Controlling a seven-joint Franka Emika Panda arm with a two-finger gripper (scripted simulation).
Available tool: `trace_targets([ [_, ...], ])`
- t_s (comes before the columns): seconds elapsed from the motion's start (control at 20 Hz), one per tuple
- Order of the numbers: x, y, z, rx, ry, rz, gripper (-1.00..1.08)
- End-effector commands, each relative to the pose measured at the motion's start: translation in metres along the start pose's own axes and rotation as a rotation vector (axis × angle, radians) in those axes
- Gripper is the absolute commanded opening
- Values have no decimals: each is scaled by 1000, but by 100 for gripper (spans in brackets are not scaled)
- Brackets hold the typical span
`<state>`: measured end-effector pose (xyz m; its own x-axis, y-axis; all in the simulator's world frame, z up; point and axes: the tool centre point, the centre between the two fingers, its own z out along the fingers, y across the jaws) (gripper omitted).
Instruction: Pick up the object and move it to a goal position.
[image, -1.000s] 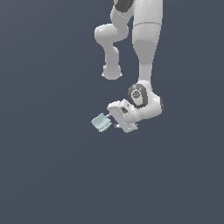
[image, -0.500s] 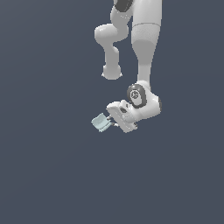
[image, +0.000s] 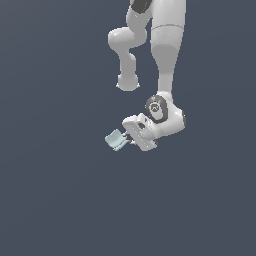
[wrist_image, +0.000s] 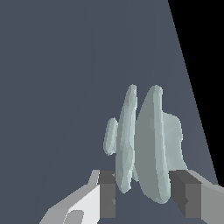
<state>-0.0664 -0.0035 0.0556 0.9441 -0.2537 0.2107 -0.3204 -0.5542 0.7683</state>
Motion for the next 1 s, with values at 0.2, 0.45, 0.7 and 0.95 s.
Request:
trace_targets([
  [0.2,9,8,-26,1,-2,0,-100],
  [0.45,22,20,-63,2,-4,-1,-100],
  [0.7,38,35,-109,2,-6,-1,-100],
  [0.95,56,50,-158,1,-8,-1,-100],
])
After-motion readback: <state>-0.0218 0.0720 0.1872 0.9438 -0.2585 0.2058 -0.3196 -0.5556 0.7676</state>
